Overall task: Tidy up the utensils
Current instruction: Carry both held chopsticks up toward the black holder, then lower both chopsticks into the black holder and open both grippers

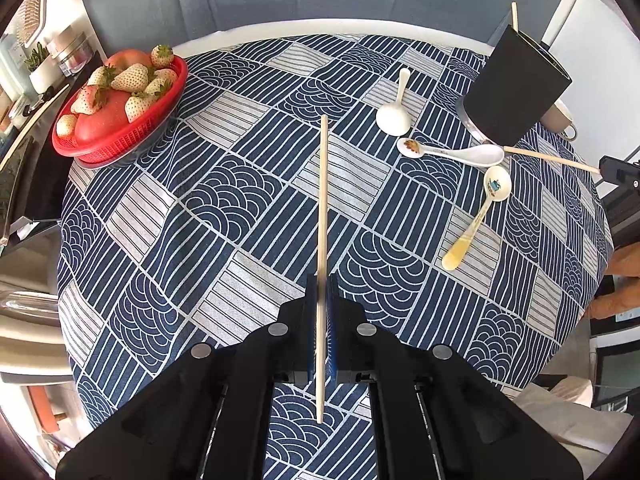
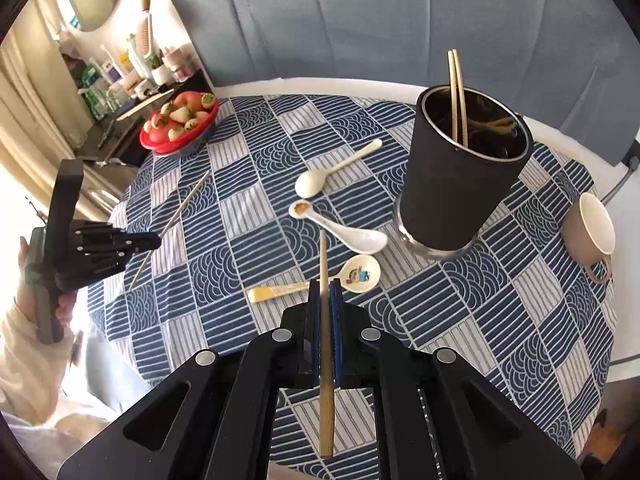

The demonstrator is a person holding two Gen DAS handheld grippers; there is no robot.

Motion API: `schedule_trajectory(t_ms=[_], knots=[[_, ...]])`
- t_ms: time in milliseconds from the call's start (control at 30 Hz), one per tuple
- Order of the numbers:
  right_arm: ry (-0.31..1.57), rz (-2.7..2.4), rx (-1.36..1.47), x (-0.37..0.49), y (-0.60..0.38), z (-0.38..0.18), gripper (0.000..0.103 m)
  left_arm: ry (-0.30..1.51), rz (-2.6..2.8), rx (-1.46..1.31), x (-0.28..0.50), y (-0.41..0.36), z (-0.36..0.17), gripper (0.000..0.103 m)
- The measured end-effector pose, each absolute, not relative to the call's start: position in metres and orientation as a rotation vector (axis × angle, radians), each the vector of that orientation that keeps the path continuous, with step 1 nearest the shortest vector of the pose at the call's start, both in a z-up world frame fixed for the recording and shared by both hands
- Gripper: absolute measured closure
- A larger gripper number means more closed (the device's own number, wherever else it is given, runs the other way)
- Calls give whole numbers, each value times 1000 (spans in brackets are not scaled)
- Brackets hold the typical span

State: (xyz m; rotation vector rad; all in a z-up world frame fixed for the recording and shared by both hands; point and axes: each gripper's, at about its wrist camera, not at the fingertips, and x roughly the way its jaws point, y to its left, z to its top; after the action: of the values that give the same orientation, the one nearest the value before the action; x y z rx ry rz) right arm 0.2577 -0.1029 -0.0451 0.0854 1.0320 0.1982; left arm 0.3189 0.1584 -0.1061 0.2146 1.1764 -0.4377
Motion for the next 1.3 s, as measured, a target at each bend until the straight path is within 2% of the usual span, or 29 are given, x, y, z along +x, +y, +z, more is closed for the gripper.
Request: schedule_trajectory(t_ms=[800,1300], knots=[[870,292,-95,287,-186,54,98,1064,-336,188,339,75,-28,98],[938,380,-212,306,-240,42,98,984,-319,54,353,-7,-8,98]])
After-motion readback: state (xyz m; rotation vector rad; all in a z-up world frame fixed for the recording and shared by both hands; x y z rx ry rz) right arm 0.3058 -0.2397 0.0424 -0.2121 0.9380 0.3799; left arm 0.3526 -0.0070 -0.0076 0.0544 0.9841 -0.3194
